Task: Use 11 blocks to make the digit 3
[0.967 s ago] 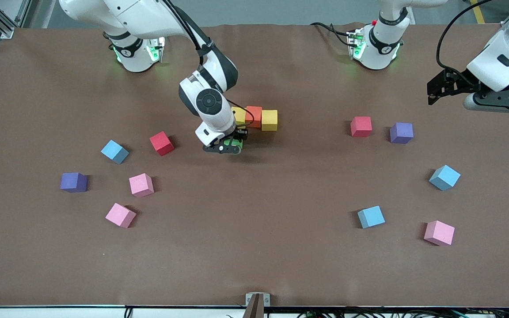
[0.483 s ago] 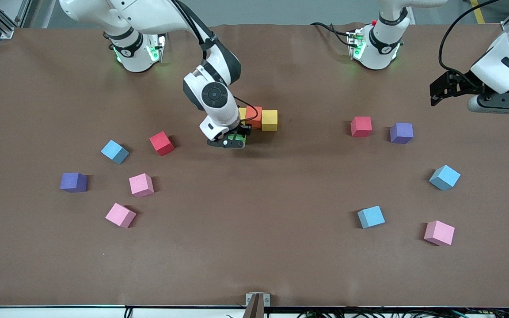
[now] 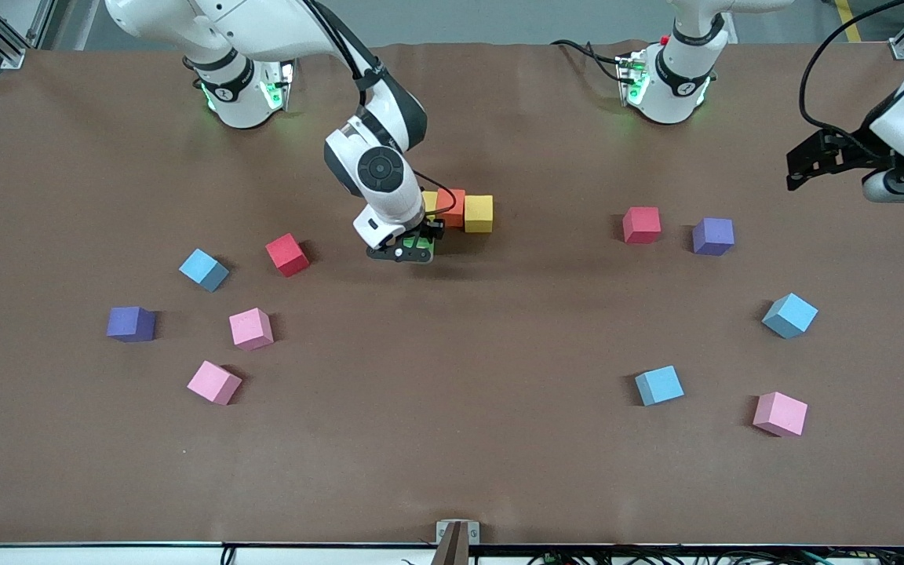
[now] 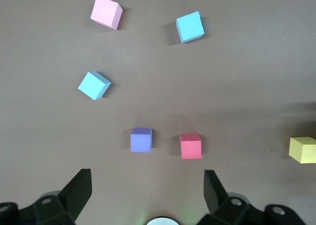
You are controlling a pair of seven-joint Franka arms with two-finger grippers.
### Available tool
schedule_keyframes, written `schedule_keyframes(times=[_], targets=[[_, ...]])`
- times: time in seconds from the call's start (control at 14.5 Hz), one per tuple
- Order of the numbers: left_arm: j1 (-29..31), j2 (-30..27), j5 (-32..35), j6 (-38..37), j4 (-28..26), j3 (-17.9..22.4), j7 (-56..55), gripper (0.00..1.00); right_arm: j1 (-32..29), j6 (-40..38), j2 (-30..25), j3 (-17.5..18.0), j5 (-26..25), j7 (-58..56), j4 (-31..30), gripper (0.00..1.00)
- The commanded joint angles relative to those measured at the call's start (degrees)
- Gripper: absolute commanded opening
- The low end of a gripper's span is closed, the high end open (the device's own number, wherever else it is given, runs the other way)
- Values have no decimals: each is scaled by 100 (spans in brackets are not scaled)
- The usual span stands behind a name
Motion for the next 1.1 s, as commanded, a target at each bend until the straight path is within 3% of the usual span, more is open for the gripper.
schedule_keyframes(times=[0.0, 1.04], targets=[[53, -117, -89, -31, -51, 3, 160, 100, 113, 91, -216, -44, 108, 39, -250, 40], [36, -55, -54, 49, -33, -23, 160, 100, 131, 241, -181, -53, 82, 30, -321, 40]])
